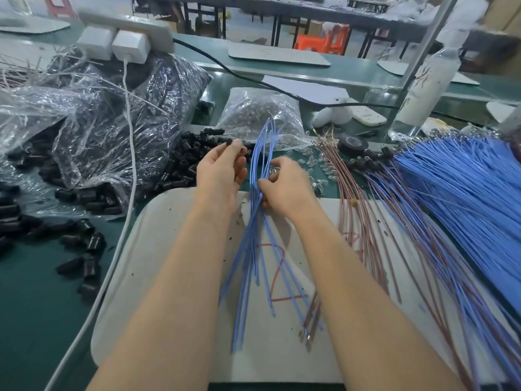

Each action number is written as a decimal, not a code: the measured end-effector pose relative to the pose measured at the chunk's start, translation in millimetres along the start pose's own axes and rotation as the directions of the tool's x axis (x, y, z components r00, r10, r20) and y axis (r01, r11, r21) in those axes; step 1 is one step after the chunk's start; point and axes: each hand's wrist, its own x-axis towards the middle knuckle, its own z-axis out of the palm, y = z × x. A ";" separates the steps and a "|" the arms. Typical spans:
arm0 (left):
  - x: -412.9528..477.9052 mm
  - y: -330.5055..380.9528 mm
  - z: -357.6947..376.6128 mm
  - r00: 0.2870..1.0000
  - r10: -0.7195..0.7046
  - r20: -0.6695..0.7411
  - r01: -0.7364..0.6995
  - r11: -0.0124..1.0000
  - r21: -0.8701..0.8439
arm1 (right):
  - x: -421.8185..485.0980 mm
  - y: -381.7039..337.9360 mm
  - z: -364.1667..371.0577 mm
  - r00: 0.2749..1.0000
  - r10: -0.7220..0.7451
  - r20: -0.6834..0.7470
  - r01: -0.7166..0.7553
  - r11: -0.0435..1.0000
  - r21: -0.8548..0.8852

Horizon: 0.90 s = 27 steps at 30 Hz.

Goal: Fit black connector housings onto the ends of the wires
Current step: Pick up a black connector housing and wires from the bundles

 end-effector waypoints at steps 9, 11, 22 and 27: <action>-4.9 -12.5 5.1 0.954 0.239 0.183 -0.295 0.863 0.409 | 8.4 15.4 -28.4 0.999 0.012 0.040 -0.019 0.983 0.181; -7.1 -14.1 7.6 0.949 0.226 0.221 -0.304 0.845 0.439 | 6.8 19.5 -30.2 0.996 0.027 0.089 -0.040 0.988 0.152; -17.1 -13.2 15.3 0.910 -0.049 0.412 -0.035 0.981 0.193 | -5.3 28.6 -61.5 0.959 0.088 -0.270 0.176 0.562 0.808; -21.9 -13.6 10.4 0.712 -0.288 0.640 0.060 0.933 0.354 | -6.0 35.6 -65.1 0.841 0.217 -0.496 0.301 0.574 0.761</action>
